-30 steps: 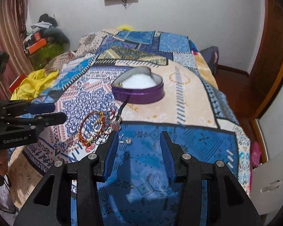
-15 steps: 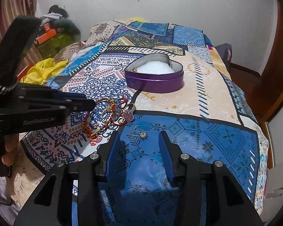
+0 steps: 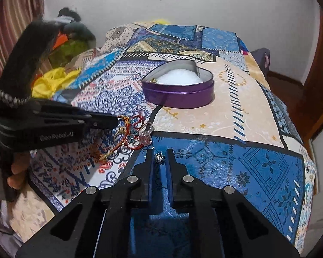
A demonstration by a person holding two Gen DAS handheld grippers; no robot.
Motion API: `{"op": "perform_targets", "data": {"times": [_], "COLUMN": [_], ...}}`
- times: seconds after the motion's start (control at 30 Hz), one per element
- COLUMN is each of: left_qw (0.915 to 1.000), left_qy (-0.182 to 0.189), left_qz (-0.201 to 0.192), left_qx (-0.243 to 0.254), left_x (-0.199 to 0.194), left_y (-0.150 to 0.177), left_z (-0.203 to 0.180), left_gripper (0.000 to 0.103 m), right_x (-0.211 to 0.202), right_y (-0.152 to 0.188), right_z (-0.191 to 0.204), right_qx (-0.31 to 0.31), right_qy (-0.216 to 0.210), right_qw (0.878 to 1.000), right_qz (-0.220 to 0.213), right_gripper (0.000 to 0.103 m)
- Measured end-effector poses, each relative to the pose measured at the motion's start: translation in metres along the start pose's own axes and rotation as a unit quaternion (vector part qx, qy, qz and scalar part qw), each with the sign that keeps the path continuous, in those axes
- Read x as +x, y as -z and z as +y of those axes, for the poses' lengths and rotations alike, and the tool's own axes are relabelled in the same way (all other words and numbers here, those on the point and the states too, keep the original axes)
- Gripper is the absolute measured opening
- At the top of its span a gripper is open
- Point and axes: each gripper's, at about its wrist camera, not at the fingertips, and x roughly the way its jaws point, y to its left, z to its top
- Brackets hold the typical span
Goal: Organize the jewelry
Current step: 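Grasp a red-gold beaded bracelet with the left gripper and lift it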
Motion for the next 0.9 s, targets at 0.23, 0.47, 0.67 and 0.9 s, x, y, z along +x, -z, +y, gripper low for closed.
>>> {"op": "perform_targets", "data": {"times": [0.23,0.47,0.67,0.9], "left_qw": [0.9997,0.9971,0.9938,0.9906], "left_qy": [-0.008,-0.026,-0.036,-0.034], "left_qz": [-0.023,-0.072,-0.104,-0.131], "left_qx": [-0.01,0.007,0.015,0.016], "left_x": [-0.017,-0.055,-0.079,-0.094], "left_y": [0.001,-0.003,-0.01,-0.02], "left_z": [0.002,-0.007,-0.015,-0.021], "left_gripper": [0.001,0.001,0.001,0.001], "right_x": [-0.017,-0.033,-0.045,-0.053], "right_y": [-0.01,-0.019,-0.026,-0.037], "right_z": [-0.008,-0.009,-0.01,-0.008], "right_qx": [0.015,0.02,0.02,0.013], "right_qy": [0.005,0.013,0.019,0.027], "right_qw": [1.0,0.998,0.997,0.995], "right_qz": [-0.026,-0.051,-0.07,-0.092], "right_gripper": [0.009,0.009,0.009,0.009]}}
